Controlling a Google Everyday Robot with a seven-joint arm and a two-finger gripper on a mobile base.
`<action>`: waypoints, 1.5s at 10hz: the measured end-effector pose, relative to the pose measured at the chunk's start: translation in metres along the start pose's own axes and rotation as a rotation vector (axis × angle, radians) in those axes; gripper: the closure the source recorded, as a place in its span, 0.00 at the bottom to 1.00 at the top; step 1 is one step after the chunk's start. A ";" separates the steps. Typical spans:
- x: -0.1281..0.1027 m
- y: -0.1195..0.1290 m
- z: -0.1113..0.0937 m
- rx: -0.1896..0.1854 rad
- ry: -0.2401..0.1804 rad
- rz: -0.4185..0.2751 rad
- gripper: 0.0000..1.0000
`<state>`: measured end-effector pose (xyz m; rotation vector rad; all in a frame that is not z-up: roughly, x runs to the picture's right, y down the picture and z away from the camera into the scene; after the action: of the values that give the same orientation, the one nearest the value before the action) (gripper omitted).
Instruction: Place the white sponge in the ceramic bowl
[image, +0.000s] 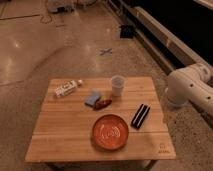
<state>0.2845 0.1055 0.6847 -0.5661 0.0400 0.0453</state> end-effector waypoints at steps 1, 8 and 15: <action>0.000 0.000 0.000 0.000 0.000 0.000 0.35; 0.000 0.000 0.000 0.000 0.000 0.000 0.35; 0.000 -0.001 -0.001 0.001 0.000 0.001 0.49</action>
<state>0.2849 0.1048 0.6845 -0.5653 0.0403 0.0462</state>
